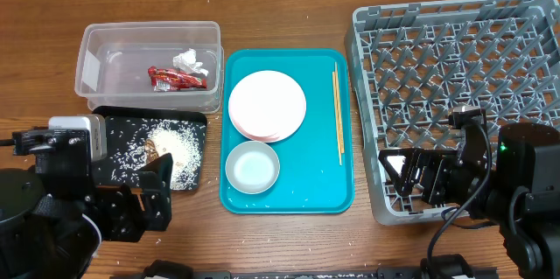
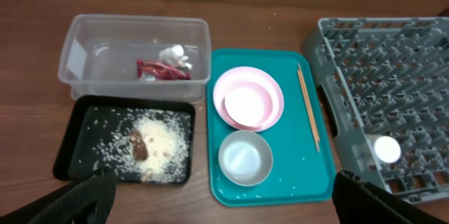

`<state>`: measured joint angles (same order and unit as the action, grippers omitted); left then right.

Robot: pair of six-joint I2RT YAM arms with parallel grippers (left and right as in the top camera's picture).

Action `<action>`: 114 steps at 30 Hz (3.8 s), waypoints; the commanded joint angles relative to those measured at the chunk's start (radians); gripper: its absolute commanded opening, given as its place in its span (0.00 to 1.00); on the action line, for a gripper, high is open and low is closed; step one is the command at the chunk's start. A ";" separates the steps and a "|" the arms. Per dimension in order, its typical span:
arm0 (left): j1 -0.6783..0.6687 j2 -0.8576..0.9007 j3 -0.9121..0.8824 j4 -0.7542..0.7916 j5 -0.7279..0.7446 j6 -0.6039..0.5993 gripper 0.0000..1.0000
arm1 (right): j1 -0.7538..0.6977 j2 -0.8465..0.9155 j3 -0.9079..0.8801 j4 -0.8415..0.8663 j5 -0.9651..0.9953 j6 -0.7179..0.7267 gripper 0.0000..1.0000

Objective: Sort waste into correct bins and load items into the dishwasher

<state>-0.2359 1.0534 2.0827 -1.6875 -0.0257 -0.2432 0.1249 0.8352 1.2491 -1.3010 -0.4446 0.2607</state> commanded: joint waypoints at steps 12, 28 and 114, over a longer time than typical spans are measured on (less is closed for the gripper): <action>0.119 -0.401 -0.640 0.626 0.011 0.041 1.00 | -0.001 -0.003 0.014 0.005 0.002 -0.007 1.00; 0.128 -0.903 -1.617 1.356 0.132 0.030 1.00 | -0.001 -0.003 0.014 0.005 0.002 -0.006 1.00; 0.192 -1.049 -2.063 1.591 0.146 -0.075 1.00 | 0.673 1.025 0.003 0.554 0.288 0.372 0.39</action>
<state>-0.0513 0.0151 0.0277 -0.1032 0.1097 -0.3096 0.7868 1.8618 1.2514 -0.7734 -0.1734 0.6247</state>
